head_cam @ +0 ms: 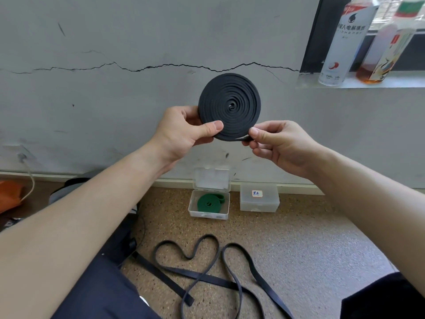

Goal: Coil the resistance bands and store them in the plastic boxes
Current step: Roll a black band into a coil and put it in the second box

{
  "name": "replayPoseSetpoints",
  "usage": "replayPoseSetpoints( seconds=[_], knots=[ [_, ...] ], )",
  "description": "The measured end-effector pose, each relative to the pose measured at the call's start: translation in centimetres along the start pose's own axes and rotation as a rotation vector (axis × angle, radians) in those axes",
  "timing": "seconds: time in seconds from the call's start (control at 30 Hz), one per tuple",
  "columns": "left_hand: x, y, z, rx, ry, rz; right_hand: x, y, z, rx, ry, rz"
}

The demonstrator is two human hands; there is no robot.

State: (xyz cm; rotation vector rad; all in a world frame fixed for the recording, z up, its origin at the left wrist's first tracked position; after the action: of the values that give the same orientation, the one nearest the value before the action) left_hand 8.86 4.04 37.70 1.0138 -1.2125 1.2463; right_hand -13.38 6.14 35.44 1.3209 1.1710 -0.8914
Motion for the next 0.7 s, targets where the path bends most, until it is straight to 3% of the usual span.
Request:
replayPoseSetpoints(
  seconds=[0.4, 0.7],
  knots=[
    [-0.6, -1.0, -0.3, -0.209, 0.029, 0.183, -0.3, -0.7, -0.6, -0.152, 0.120, -0.172],
    [-2.0, -0.5, -0.4, -0.220, -0.057, 0.106, 0.1, -0.6, -0.7, -0.050, 0.021, -0.306]
  ],
)
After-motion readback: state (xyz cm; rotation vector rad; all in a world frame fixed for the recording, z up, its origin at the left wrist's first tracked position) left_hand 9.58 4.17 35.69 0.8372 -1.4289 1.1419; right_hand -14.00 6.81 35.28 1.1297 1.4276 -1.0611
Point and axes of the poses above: each hand's wrist, its own z-axis towards the middle knuckle, its own y-axis out of the palm, x = y × z, the point moved 1 cm from there along z, towards the middle knuckle, and after that the axes turned 5 degrees about x, right-handed, at the moved point
